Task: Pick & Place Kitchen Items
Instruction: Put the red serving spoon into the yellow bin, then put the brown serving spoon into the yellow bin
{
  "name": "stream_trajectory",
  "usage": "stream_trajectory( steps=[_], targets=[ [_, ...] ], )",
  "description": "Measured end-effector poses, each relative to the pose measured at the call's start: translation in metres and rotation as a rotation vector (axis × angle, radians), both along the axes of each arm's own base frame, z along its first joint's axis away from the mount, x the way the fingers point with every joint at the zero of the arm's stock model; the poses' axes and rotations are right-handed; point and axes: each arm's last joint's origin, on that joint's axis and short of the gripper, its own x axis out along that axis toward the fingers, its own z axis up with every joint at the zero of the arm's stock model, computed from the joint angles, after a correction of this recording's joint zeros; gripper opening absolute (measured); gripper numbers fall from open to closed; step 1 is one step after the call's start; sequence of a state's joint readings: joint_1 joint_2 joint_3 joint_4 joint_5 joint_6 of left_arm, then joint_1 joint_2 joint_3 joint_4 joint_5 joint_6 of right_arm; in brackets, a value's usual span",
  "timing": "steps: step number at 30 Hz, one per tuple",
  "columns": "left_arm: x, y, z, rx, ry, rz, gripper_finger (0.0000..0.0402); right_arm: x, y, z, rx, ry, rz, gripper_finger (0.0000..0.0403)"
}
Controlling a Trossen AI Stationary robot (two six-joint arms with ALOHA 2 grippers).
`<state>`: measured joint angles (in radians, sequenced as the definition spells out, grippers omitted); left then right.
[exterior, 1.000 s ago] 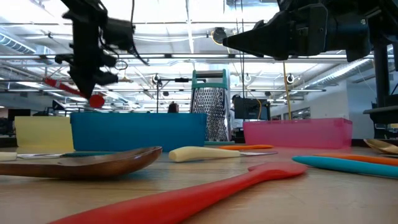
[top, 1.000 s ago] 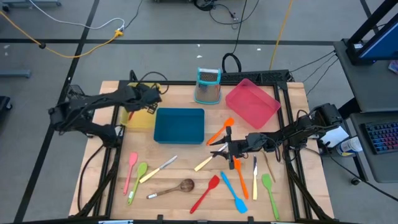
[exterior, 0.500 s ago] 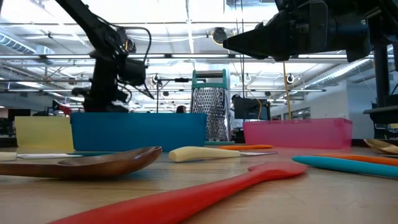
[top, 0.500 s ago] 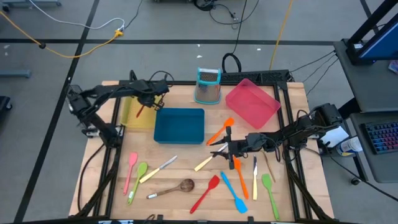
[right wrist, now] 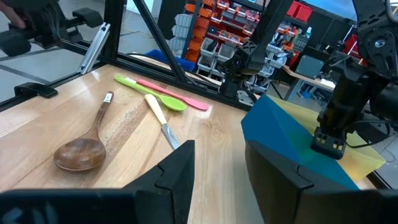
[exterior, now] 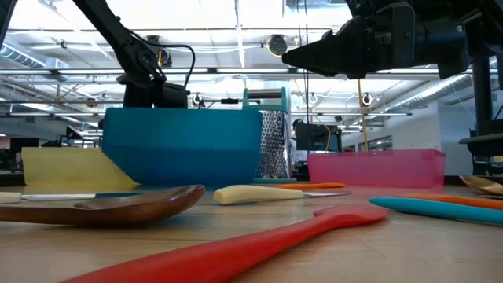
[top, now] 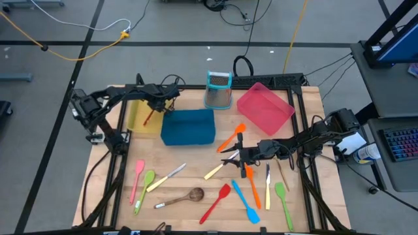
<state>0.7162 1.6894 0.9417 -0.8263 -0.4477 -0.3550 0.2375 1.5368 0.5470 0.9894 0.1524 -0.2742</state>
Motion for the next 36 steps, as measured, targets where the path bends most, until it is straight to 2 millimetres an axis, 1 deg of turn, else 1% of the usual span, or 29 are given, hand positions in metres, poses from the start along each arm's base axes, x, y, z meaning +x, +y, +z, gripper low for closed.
stream_trajectory(
  steps=[5, 10, 15, 18, 20, 25, 28, 31, 36],
  targets=[
    [0.002, -0.005, 0.003, 0.005, 0.004, -0.028, 0.0099, 0.000, 0.000, 0.000, -0.002, 0.000, 0.000, 0.0136],
    [0.003, -0.013, 0.014, 0.016, -0.002, -0.079, 0.0105, 0.000, 0.000, 0.000, -0.010, -0.001, 0.000, 0.0135],
    [-0.002, -0.022, 0.035, 0.083, -0.018, -0.088, 0.0106, 0.000, 0.000, 0.000, -0.010, -0.001, 0.000, 0.0136],
    [-0.008, -0.032, 0.052, 0.119, -0.048, -0.057, 0.0106, 0.000, 0.000, 0.000, -0.010, -0.001, 0.000, 0.0136],
    [-0.010, -0.042, 0.063, 0.132, -0.096, -0.067, 0.0106, 0.000, 0.000, 0.000, -0.010, -0.001, 0.000, 0.0135],
    [-0.006, -0.077, 0.090, 0.093, -0.271, -0.209, 0.0106, 0.000, 0.000, 0.000, -0.010, -0.001, 0.000, 0.0136],
    [0.000, -0.105, 0.101, 0.091, -0.343, -0.333, 0.0106, 0.000, 0.000, 0.000, -0.010, -0.002, 0.000, 0.0136],
    [0.005, -0.134, 0.107, 0.084, -0.399, -0.439, 0.0106, 0.000, 0.000, 0.000, -0.010, -0.001, 0.000, 0.0135],
    [0.017, -0.183, 0.112, 0.064, -0.519, -0.612, 0.0106, 0.000, 0.000, 0.000, -0.009, -0.001, -0.001, 0.0136]
  ],
)
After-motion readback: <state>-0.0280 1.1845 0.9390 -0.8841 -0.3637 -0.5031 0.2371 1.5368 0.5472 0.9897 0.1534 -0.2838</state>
